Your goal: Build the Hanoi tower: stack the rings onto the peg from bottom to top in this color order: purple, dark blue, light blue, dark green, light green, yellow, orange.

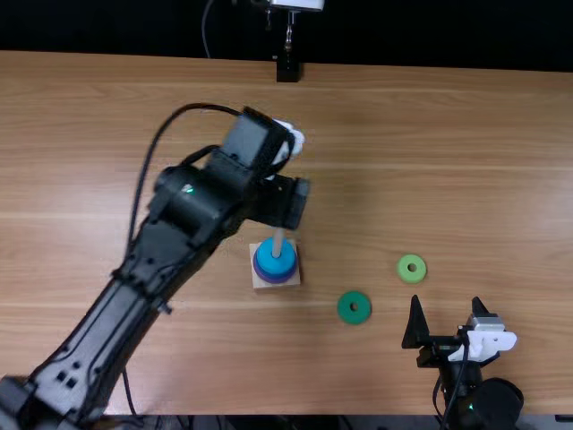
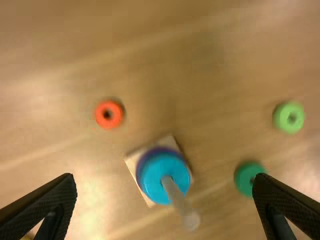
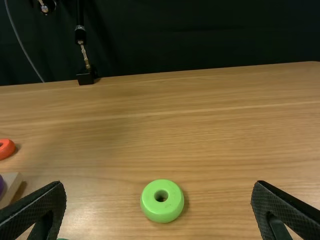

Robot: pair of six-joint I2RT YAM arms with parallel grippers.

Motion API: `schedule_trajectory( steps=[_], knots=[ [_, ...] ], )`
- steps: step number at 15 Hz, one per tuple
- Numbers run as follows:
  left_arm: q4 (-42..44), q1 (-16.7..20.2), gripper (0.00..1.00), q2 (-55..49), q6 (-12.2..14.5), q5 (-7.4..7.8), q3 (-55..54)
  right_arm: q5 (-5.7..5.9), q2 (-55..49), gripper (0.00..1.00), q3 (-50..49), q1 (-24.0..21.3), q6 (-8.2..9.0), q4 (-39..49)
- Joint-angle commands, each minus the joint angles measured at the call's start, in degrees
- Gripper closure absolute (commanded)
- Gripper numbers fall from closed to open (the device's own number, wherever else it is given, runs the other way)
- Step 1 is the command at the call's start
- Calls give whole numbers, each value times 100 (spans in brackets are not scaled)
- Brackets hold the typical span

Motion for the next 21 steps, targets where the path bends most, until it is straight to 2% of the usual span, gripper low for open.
schedule_trajectory(
  steps=[1,4,6,10,13,15,21],
  knots=[
    [339,240,0,-500,-71,-38,-433,52,-73,0,-287,-69,-21,-466],
    [1699,626,0,-1915,-50,-164,-2050,52,-73,0,-287,-69,-21,-466],
    [2311,1101,0,-2847,-61,-280,-2938,52,-73,0,-287,-69,-21,-466],
    [2395,2068,0,-4297,-40,-280,-4370,52,-73,0,-287,-69,-21,-466],
    [2416,2683,0,-5518,-19,-196,-5548,52,-73,0,-287,-69,-21,-466],
    [2532,2832,0,-6248,3,-228,-6269,52,-73,0,-287,-69,-21,-466],
    [3724,2815,0,-8181,-8,-238,-8475,52,-73,0,-287,-69,-21,-466]
  ],
)
